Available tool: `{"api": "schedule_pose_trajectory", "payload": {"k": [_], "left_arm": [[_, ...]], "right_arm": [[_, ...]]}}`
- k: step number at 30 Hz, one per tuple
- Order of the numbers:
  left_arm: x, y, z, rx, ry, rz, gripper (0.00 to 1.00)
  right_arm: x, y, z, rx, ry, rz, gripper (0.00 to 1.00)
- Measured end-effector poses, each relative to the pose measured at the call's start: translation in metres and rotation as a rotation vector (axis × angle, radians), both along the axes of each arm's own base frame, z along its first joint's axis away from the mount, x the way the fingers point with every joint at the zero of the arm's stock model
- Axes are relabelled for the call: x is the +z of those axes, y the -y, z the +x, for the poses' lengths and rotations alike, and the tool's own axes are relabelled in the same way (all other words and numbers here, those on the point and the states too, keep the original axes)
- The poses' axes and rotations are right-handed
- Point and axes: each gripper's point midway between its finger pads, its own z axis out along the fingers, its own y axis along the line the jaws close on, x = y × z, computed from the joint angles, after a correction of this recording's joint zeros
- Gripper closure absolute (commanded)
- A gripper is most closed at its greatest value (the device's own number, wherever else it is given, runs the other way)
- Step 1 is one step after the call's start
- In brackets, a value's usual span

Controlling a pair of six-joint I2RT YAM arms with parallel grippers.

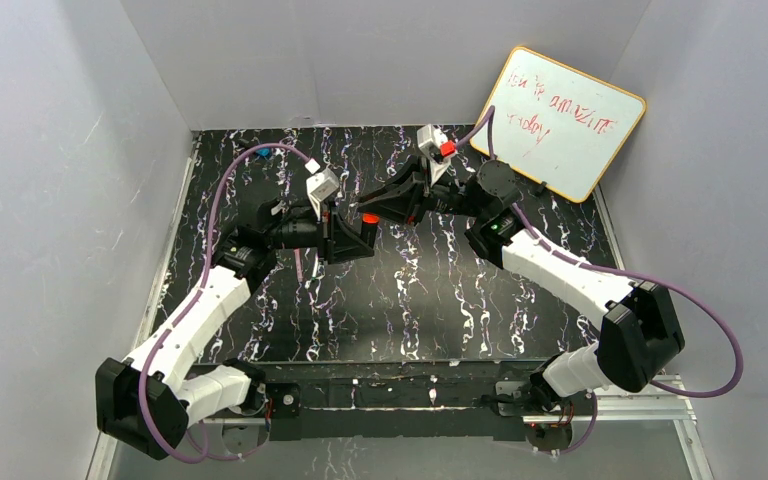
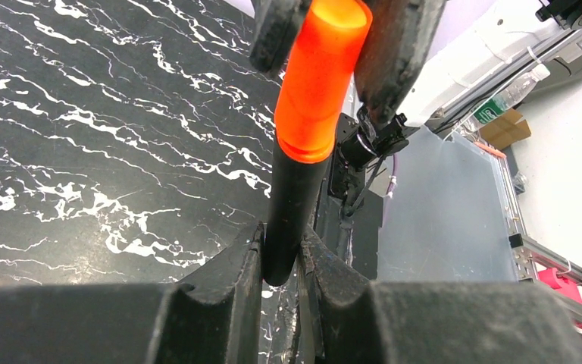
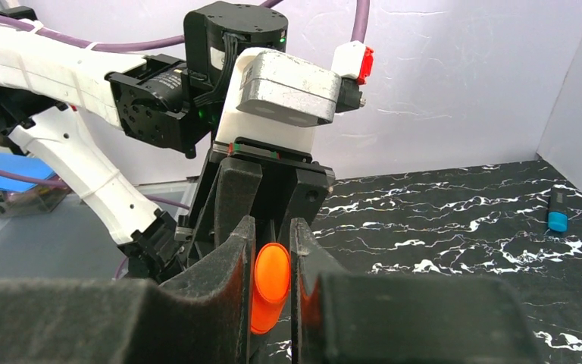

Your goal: Insert the pens into the pen caps

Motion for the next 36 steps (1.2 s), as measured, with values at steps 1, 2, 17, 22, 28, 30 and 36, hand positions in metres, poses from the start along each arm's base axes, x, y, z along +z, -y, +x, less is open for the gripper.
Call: {"api": "schedule_pose_trajectory", "payload": {"k": [1,2,17,22,28,30,36], "left_arm": [[0.0,-0.001,0.001,0.002,-0.002,0.003,1.0],[0.0,-0.002,0.001,0.002,-0.004,0.006,1.0],[0.011,-0.004,0.01,-0.008,-0.004,0.022,1.0],[0.016,-0.004,0.01,-0.008,0.0,0.022,1.0],[0.028,-0.004,0.011,-0.015,0.019,0.008,1.0],[0.03,-0.004,0.012,-0.016,0.026,0.005,1.0],[0.029,-0.006,0.011,-0.024,0.066,0.016,1.0]], "right_arm": [[-0.001,0.0,0.001,-0.004,0.0,0.001,0.99],[-0.001,0.0,0.001,-0.008,0.0,0.003,0.99],[0.002,-0.001,0.009,-0.072,0.037,0.054,0.99],[0.007,-0.002,0.008,-0.081,0.056,0.08,0.99],[0.018,-0.002,0.006,-0.091,0.091,0.124,0.99],[0.02,-0.003,0.006,-0.094,0.097,0.134,0.99],[0.018,-0.008,0.004,-0.089,0.103,0.133,0.99]]}}
